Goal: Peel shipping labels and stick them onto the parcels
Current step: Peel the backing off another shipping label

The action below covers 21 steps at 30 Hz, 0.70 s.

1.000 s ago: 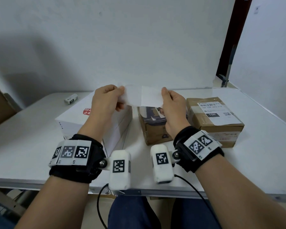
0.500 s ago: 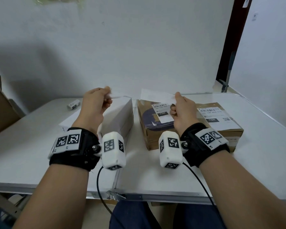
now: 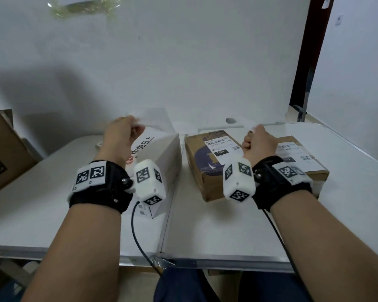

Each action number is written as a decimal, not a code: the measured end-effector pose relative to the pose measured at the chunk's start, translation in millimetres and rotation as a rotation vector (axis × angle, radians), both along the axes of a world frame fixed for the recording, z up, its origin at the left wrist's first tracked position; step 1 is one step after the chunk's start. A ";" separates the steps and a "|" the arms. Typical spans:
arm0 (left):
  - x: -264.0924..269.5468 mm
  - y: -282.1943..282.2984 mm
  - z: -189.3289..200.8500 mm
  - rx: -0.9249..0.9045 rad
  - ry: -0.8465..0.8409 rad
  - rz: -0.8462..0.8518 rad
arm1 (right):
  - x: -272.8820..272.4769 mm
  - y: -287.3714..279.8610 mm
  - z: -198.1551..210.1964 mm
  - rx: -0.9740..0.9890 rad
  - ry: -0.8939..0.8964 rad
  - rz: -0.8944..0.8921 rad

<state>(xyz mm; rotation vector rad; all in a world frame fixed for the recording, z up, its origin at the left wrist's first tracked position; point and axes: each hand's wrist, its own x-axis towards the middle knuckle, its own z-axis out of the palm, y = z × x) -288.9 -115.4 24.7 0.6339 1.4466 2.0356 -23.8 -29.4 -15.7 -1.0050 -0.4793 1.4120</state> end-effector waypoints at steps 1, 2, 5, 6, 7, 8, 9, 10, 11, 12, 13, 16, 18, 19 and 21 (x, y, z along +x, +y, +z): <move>10.4 5.6 2.6 -0.016 0.036 -0.070 | -6.3 -1.4 1.9 0.013 -0.010 0.018; 21.3 9.8 5.3 -0.052 0.081 -0.143 | -12.9 -2.4 3.5 0.028 -0.013 0.038; 40.2 17.6 7.3 -0.184 0.115 -0.325 | -22.0 -4.2 6.8 0.068 -0.003 0.066; 43.3 17.6 6.8 -0.235 0.147 -0.350 | -22.7 -4.1 6.9 0.074 -0.004 0.070; 44.9 17.6 5.8 -0.264 0.186 -0.367 | -23.6 -3.7 6.7 0.078 -0.012 0.076; 44.8 16.8 4.5 -0.274 0.219 -0.375 | -24.6 -3.9 5.8 0.081 -0.024 0.083; 41.9 16.7 2.5 -0.275 0.252 -0.372 | -26.2 -3.7 4.9 0.084 -0.035 0.086; 37.2 15.6 0.4 -0.286 0.292 -0.356 | -27.7 -3.7 4.5 0.087 -0.042 0.086; 31.0 13.3 -1.9 -0.308 0.364 -0.318 | -29.5 -3.5 4.4 0.088 -0.045 0.086; 23.9 10.3 -3.4 -0.350 0.471 -0.256 | -31.4 -3.4 4.8 0.090 -0.047 0.085; 16.3 7.1 -5.6 -0.402 0.598 -0.189 | -33.6 -3.8 5.4 0.091 -0.050 0.082; -5.8 -6.5 -12.2 -0.566 0.858 -0.028 | -43.8 -4.9 5.6 0.102 -0.056 0.083; -18.3 -17.0 -17.7 -0.708 0.958 -0.023 | -52.6 -6.6 5.0 0.115 -0.068 0.105; -22.4 -22.4 -19.5 -0.799 1.006 -0.034 | -57.3 -7.1 5.3 0.125 -0.076 0.119; -28.5 -31.9 -21.8 -0.924 1.098 -0.057 | -66.4 -7.8 6.4 0.135 -0.080 0.136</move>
